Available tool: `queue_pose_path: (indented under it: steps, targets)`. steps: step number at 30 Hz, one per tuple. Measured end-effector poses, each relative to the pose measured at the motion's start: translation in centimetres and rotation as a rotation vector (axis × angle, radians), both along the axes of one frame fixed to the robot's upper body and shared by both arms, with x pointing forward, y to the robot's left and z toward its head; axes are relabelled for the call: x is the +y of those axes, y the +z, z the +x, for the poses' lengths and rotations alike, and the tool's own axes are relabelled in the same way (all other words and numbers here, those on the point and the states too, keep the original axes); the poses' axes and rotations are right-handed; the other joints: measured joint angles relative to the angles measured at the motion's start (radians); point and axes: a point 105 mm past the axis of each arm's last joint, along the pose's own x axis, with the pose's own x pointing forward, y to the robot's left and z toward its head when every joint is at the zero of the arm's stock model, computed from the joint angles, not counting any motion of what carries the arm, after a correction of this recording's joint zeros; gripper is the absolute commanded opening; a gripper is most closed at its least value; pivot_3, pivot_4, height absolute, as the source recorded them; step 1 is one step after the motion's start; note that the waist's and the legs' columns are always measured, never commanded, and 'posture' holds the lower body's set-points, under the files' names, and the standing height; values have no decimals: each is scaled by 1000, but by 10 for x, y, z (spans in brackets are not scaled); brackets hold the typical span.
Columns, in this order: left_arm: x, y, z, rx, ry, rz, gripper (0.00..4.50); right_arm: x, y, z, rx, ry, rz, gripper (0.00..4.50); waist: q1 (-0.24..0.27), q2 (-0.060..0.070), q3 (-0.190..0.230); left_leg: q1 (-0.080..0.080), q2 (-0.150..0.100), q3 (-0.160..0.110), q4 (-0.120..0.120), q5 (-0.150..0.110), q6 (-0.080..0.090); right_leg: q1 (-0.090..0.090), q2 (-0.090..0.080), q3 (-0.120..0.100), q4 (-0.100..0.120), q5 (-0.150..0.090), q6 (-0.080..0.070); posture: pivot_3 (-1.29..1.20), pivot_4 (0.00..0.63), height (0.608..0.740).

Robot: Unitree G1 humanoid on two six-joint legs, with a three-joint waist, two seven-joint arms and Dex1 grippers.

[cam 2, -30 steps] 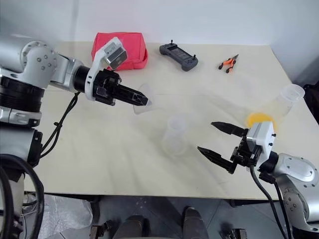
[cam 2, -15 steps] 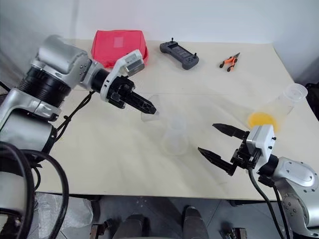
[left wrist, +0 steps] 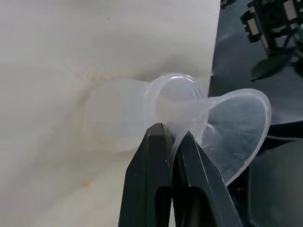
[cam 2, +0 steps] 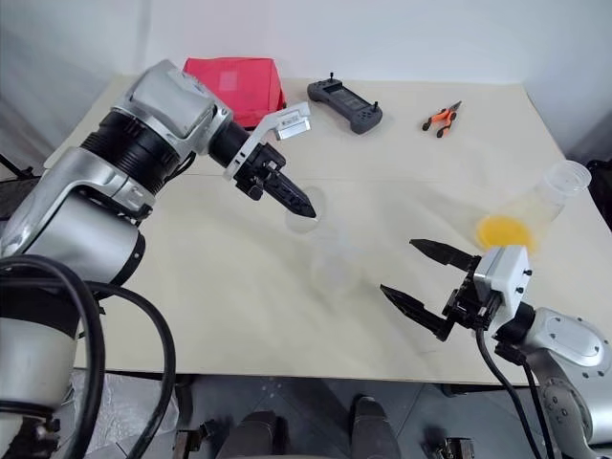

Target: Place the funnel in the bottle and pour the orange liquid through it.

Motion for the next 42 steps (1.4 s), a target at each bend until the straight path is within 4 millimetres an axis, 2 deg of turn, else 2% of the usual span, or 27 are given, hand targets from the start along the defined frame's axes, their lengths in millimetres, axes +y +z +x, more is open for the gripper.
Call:
queue_pose_path:
  steps: [2,5,11,17,26,28,32,35,37,38,40,42]
  targets:
    - [-4,1,0,-17,-14,13,32,1,0,-1,-5,-3,-1,4500,-1,0,0,0,0,0,0,0,0,0,0,0,0,0,0,0,150,740]
    - [-8,2,0,-25,-27,18,684,1,1,-1,-11,-7,-2,4500,-1,0,0,0,0,0,0,0,0,0,0,0,1,0,0,0,150,740]
    - [-13,11,-2,-29,-41,-13,2504,0,-2,-3,-2,-20,0,4500,-2,0,0,0,0,0,0,0,1,0,0,0,1,0,0,0,150,740]
    - [-5,15,-1,-29,-20,-33,4400,-1,-1,-3,-8,-28,1,4500,-2,0,0,0,0,0,1,0,1,0,0,0,2,0,0,0,150,740]
    - [1,28,1,-54,-10,-113,4454,-4,10,0,-47,-34,-15,4500,-1,0,0,0,0,0,1,0,1,0,0,0,2,0,0,0,150,740]
    - [5,31,3,-86,-41,-176,4454,-6,8,0,-35,-49,-13,4500,-2,1,0,1,0,0,1,0,1,0,0,0,2,0,0,0,150,740]
    - [28,17,6,-133,-91,-360,4454,-16,6,-4,-21,-115,-16,4500,-5,1,-1,1,1,1,2,0,0,-2,0,1,6,0,0,0,150,740]
    - [34,10,7,-186,-90,-489,4454,-17,9,-8,-37,-155,-5,4500,-2,1,-1,1,1,0,4,1,0,-2,0,1,8,0,0,0,150,740]
    - [48,8,6,-282,-45,-632,4454,-20,9,-10,-44,-224,18,4500,-2,1,-1,2,1,0,4,1,0,-2,-1,1,10,0,0,0,150,740]
    - [57,1,8,-302,4,-671,4454,-23,7,-11,-39,-260,24,4500,-2,1,-1,1,1,0,6,1,0,-2,-1,1,10,0,0,0,150,740]
    - [65,-8,8,-339,49,-711,4454,-28,6,-9,-38,-317,27,4500,-2,1,-1,1,0,0,8,1,0,-2,-1,1,11,0,0,0,150,740]
    - [71,-12,1,-451,45,-808,4454,-36,6,-7,-48,-414,20,4500,3,1,-1,1,0,0,10,1,0,-1,-1,2,13,0,0,0,150,740]
